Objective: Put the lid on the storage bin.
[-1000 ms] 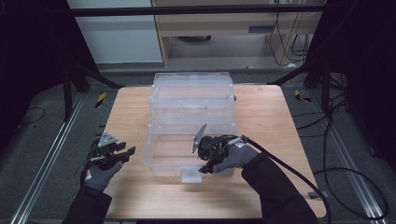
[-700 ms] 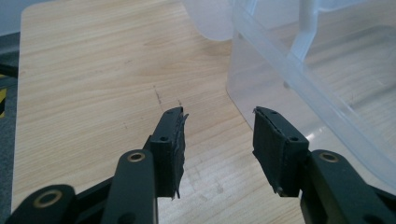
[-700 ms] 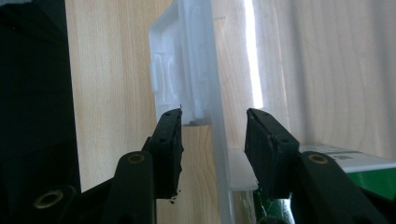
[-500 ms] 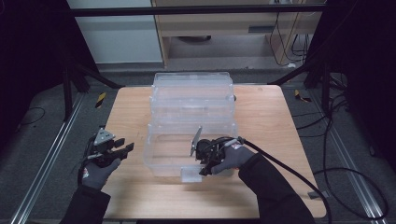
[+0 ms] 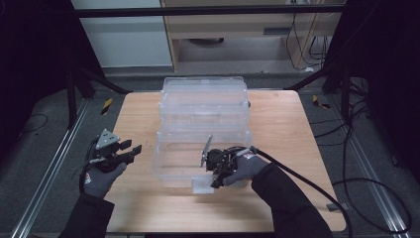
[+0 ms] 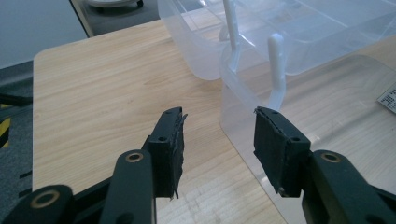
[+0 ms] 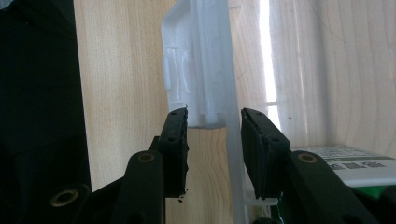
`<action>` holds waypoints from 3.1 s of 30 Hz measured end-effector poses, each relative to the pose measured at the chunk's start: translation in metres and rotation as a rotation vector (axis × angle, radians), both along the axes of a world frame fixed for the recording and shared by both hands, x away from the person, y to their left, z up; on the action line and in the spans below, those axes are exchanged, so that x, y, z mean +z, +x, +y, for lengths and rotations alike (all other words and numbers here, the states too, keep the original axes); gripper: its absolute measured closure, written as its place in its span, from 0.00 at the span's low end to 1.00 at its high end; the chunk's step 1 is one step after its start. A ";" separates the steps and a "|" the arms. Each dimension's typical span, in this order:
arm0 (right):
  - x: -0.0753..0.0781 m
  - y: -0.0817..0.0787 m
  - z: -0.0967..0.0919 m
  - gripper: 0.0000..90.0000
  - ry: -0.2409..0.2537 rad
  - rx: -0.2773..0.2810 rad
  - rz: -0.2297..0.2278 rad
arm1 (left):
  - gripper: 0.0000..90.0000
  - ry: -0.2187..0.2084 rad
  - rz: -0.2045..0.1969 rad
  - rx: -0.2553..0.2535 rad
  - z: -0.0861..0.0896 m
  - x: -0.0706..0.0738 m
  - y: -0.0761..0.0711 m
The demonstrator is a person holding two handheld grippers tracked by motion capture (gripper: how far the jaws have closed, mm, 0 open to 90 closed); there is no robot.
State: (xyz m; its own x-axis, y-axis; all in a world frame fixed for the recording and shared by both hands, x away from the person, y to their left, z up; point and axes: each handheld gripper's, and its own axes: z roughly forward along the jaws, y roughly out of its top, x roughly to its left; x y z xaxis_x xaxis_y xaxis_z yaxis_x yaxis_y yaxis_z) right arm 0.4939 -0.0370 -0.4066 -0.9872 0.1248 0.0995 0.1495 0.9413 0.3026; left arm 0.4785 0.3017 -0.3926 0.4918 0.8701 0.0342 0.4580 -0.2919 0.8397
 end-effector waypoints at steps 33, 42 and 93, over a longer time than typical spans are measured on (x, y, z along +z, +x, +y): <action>0.000 -0.001 0.000 0.70 0.001 0.003 -0.004 | 0.54 0.138 -0.078 -0.223 -0.027 0.073 0.045; 0.000 -0.001 0.000 0.70 0.002 0.007 -0.009 | 0.53 0.195 -0.069 -0.289 -0.043 0.087 0.058; 0.000 -0.002 -0.001 0.70 0.005 0.010 -0.016 | 0.49 0.504 -0.041 -0.538 -0.126 0.112 0.115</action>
